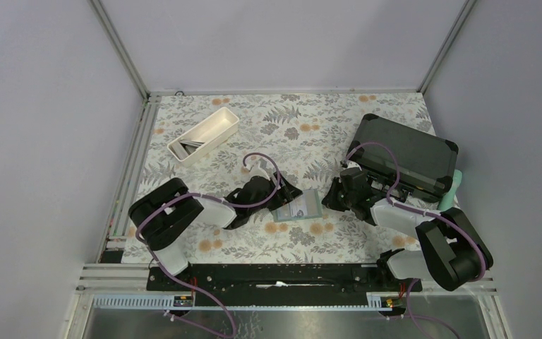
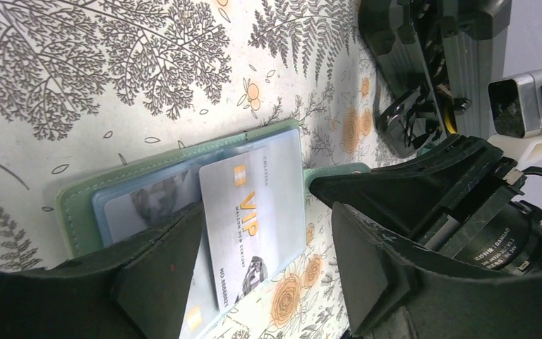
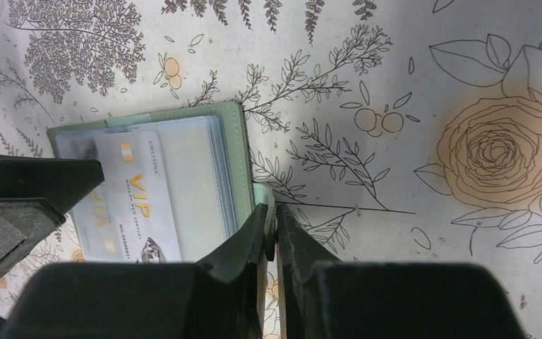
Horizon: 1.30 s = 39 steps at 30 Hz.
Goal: Put the credit cards into the card holder
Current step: Insert the credit card into the card holder.
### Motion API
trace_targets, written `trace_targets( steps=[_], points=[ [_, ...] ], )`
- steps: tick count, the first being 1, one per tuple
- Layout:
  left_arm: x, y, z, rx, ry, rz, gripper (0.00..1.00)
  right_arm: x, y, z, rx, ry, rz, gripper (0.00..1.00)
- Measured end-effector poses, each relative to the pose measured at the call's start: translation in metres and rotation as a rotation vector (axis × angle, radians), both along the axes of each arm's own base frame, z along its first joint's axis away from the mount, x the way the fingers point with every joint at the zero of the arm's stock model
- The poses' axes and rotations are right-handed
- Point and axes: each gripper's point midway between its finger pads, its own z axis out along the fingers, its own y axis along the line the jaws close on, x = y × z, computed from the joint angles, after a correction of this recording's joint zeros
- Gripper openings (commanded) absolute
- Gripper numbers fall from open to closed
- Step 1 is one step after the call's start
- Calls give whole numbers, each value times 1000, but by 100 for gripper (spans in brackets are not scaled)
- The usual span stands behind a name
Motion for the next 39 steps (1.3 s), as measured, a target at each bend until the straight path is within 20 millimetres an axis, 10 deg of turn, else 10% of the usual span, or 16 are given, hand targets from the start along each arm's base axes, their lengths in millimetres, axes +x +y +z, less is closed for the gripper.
trace_targets(
  steps=[39],
  points=[
    [-15,-21,-3,45,75,-39,67,0,0,0,0,0,-1,2]
  ],
)
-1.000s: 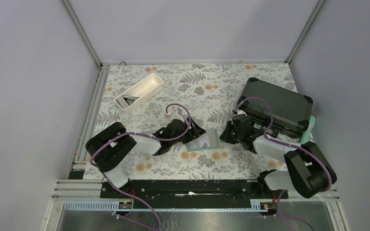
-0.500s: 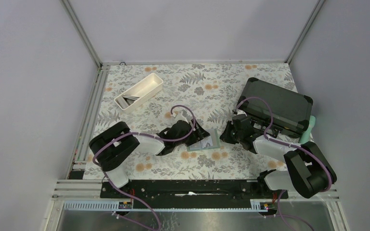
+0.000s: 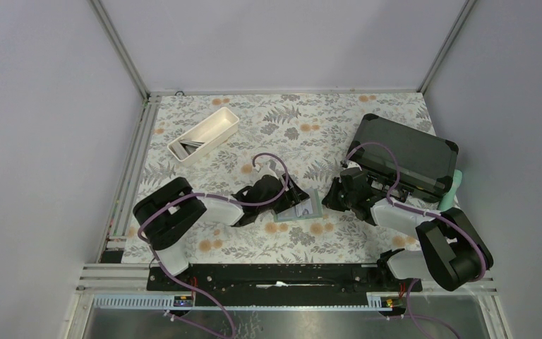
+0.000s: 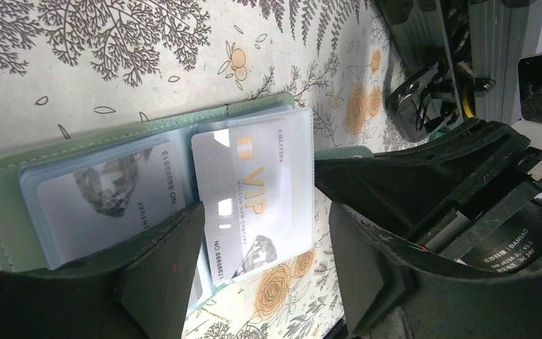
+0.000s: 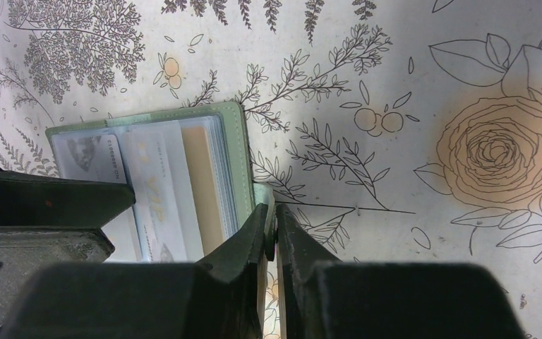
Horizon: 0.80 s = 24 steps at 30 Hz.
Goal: Put the credit cards into the card holder
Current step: Insert the credit card into the card holder.
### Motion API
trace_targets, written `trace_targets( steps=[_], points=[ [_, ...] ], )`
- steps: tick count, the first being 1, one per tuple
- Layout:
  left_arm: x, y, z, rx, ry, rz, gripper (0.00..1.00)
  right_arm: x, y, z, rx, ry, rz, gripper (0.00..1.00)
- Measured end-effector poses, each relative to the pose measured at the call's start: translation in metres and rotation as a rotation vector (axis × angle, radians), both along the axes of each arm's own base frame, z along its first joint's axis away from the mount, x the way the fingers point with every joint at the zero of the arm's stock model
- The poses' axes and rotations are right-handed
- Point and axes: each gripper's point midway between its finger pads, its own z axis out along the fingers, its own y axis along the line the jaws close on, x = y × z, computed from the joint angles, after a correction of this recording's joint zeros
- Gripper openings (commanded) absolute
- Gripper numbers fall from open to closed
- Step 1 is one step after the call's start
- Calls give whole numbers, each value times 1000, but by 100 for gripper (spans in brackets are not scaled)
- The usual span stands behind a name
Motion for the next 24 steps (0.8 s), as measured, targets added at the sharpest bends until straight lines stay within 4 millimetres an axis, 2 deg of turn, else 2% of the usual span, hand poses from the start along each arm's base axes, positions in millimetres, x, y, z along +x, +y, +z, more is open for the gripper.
trace_targets(
  steps=[24],
  points=[
    [-4,-11,4,0,-7,-27,67,0,0,0,0,0,0,0]
  ],
)
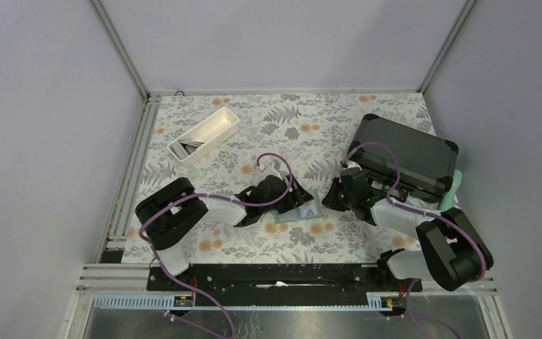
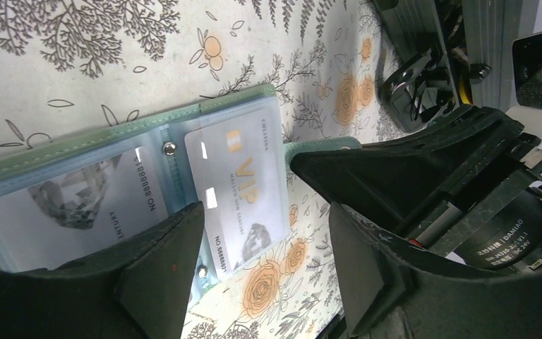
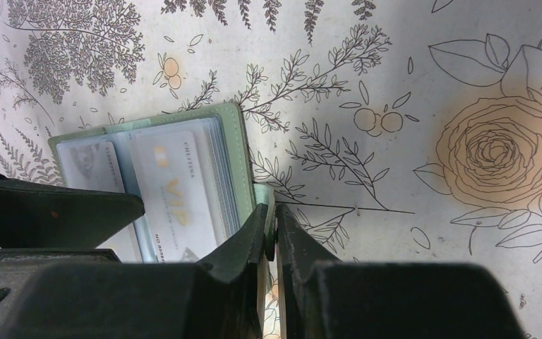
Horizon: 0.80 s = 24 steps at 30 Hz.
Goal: Put the credit cards into the card holder
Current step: Insert the credit card into the card holder.
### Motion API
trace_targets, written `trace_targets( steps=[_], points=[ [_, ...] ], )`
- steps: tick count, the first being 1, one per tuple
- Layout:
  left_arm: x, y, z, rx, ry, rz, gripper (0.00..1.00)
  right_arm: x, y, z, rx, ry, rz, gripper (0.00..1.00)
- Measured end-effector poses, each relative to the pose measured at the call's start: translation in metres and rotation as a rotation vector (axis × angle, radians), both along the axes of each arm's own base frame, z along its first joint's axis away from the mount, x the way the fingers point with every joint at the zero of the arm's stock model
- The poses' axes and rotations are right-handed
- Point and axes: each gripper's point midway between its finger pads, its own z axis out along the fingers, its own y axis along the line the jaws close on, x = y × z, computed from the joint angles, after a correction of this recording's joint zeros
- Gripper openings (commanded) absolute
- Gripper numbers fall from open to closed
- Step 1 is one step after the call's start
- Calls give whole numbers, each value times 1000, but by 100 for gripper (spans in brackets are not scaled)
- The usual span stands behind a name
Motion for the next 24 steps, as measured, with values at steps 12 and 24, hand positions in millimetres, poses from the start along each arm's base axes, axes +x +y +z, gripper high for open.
trace_targets(
  steps=[12,24],
  points=[
    [2,-7,0,-3,-2,-6,67,0,0,0,0,0,0,0],
    [3,-8,2,15,-15,-19,83,-4,-3,4,-7,3,-4,0]
  ],
)
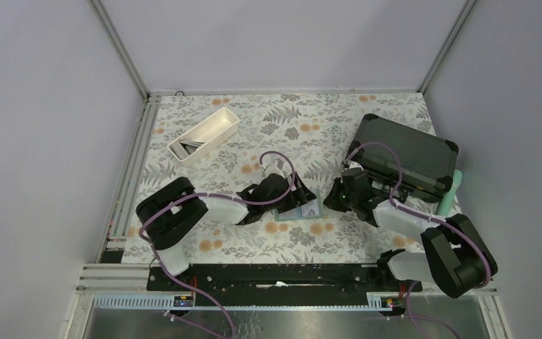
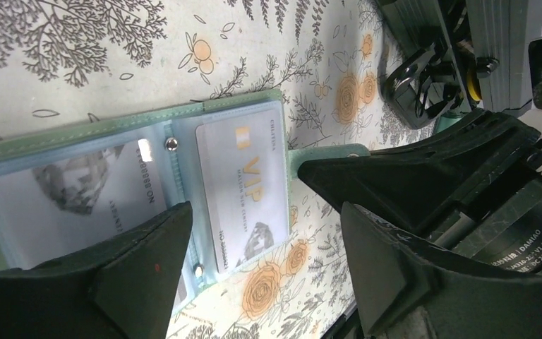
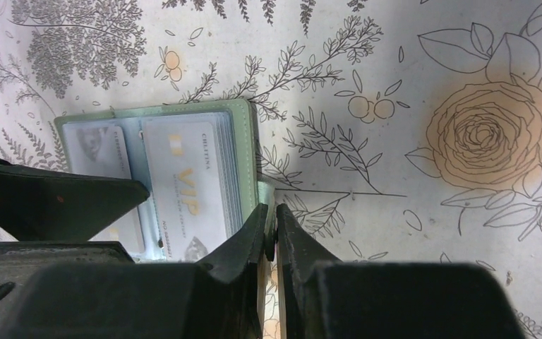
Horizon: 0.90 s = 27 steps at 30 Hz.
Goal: Put the credit cards into the card holder
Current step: Insert the credit card into the card holder, then close the card holder at the center of the board.
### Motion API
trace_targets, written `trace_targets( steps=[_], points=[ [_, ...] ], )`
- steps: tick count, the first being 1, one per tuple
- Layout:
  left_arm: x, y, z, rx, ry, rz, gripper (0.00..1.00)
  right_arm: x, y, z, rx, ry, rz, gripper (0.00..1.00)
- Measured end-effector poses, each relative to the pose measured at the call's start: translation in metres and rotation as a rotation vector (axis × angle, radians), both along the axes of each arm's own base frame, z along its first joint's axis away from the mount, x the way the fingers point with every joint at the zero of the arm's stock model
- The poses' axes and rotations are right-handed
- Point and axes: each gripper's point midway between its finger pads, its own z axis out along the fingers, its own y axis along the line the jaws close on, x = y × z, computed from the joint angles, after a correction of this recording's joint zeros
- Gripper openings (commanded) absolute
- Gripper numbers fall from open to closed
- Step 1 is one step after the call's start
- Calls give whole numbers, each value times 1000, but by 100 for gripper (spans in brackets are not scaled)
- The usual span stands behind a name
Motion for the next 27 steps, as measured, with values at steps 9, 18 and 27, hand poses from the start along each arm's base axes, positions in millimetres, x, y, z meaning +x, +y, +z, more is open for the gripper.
trace_targets(
  steps=[9,18,27],
  points=[
    [5,27,39,44,-74,-18,90,5,6,26,35,-43,12,0],
    [20,97,24,104,-49,96,91,8,16,49,76,-70,44,0],
    [2,125,-7,135,29,109,91,9,57,84,91,-137,155,0]
  ],
)
